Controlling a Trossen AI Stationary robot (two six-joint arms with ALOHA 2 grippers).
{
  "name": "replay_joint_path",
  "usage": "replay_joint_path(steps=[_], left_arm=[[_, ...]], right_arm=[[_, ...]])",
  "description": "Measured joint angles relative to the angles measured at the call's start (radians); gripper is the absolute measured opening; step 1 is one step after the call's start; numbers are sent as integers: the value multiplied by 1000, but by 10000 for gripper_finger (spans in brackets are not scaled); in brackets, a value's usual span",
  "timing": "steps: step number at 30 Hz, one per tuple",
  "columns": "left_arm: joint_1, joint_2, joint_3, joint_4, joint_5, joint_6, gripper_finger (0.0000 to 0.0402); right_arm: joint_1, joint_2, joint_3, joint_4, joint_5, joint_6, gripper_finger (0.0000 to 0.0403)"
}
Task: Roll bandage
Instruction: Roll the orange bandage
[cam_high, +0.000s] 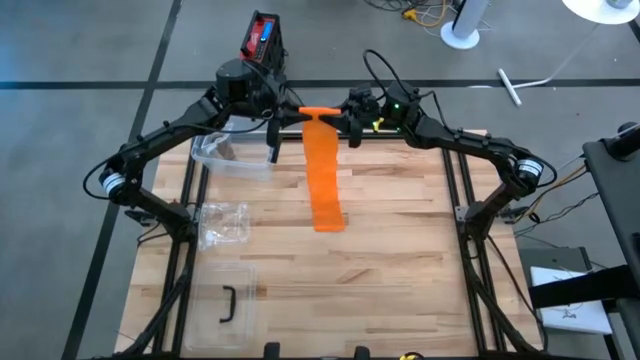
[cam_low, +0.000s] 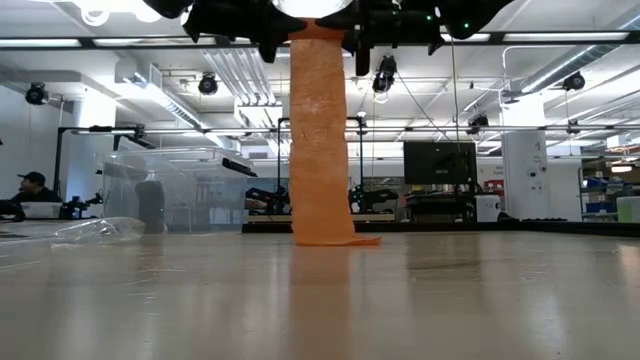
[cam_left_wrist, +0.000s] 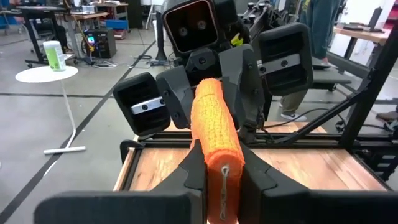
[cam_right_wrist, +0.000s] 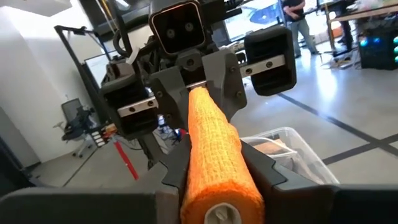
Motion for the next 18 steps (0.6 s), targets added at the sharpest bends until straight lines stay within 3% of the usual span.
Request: replay_joint_path(steps=[7, 13, 18], left_arm=[[-1, 1, 0, -11, -8, 62, 52], [-1, 2, 0, -11, -15, 143, 37], [-15, 2, -2, -8, -50, 190, 41]], right_arm=[[-8, -1, 0, -5, -27, 127, 151], [-12, -5, 0, -4, -34, 249, 237], [-15, -5, 0, -5, -34, 300, 283]])
